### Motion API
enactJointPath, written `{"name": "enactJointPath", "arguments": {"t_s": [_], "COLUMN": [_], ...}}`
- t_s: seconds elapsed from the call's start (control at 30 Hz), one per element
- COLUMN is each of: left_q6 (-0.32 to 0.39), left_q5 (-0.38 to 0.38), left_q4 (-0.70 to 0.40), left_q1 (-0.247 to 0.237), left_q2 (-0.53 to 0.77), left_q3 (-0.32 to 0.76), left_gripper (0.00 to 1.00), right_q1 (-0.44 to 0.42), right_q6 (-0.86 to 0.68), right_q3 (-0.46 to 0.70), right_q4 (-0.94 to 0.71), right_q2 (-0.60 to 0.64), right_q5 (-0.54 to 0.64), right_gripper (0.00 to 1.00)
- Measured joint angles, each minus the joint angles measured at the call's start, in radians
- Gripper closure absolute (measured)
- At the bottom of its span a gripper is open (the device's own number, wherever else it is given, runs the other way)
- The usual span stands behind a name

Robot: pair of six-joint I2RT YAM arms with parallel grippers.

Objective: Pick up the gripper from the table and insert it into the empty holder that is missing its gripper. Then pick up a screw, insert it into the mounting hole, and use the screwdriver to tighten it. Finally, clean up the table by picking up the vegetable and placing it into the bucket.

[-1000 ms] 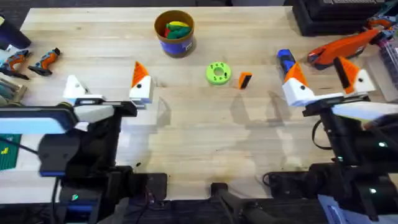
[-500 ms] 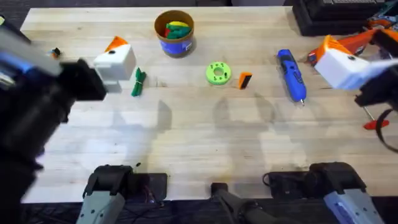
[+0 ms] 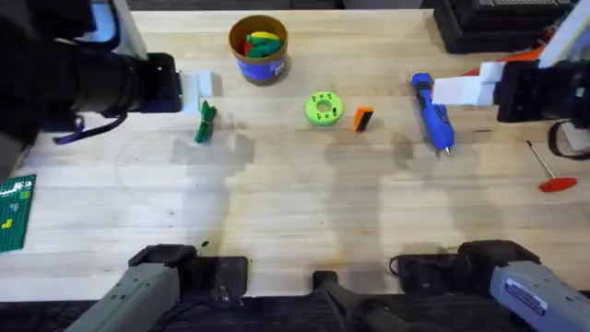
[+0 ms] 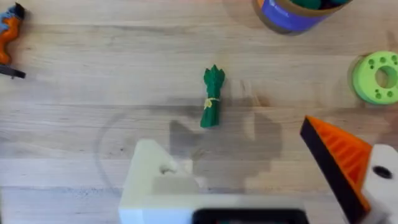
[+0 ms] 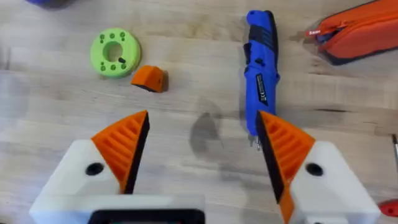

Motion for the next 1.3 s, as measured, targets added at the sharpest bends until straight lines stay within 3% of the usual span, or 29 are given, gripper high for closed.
{"name": "enactJointPath", "arguments": {"t_s": [0.47, 0.7, 0.9, 1.07, 1.3], "left_q6": [0.001, 0.061, 0.129, 0.184, 0.22], "left_q5": [0.0, 0.003, 0.004, 0.005, 0.008], "left_q4": [-0.003, -0.028, -0.101, -0.115, -0.074], "left_q1": [0.0, 0.004, 0.055, 0.067, 0.068], "left_q2": [0.201, 0.209, 0.233, 0.319, 0.488], "left_q3": [0.0, 0.008, 0.101, 0.181, 0.186], "left_gripper": [0.016, 0.016, 0.014, 0.015, 0.015], "right_q1": [0.0, 0.0, 0.0, 0.0, 0.0], "right_q6": [0.0, 0.0, 0.0, 0.0, 0.0], "right_q3": [0.005, 0.005, 0.005, 0.005, 0.005], "right_q4": [-0.027, -0.028, -0.028, -0.028, -0.028], "right_q2": [0.095, 0.098, 0.098, 0.098, 0.098], "right_q5": [0.0, 0.0, 0.0, 0.0, 0.0], "right_gripper": [0.011, 0.01, 0.01, 0.01, 0.01]}}
